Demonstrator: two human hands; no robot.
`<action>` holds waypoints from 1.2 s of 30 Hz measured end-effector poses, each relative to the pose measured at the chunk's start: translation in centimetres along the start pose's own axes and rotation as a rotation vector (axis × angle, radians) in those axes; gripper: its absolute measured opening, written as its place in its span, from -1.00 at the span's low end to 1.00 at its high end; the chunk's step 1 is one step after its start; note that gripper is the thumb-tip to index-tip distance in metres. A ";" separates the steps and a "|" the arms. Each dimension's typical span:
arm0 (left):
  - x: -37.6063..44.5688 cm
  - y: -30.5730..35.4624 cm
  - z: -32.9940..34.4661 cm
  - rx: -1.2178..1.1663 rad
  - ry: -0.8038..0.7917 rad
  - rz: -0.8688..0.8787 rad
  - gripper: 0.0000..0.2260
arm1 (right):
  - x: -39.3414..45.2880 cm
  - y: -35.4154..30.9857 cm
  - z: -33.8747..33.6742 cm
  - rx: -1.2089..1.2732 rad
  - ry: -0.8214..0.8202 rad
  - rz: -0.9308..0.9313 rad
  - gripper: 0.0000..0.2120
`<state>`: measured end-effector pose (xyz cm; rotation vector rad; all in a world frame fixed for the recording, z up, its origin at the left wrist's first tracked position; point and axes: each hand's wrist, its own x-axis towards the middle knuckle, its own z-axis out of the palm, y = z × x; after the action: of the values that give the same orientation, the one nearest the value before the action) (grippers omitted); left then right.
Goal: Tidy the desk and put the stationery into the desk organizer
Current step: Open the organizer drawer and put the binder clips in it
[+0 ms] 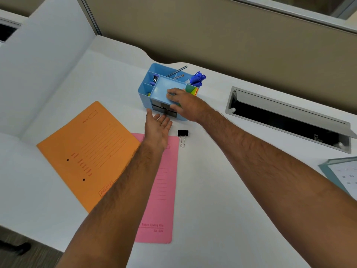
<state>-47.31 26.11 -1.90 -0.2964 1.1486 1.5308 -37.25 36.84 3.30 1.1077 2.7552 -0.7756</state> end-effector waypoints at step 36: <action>0.6 1.2 1.5 -0.130 0.033 -0.058 -0.47 | 1.1 -0.2 -0.5 -0.051 -0.035 0.008 -0.53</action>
<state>-47.96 27.84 -0.99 -0.4405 1.0590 1.5567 -38.14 37.61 3.53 1.0843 2.7246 -0.7122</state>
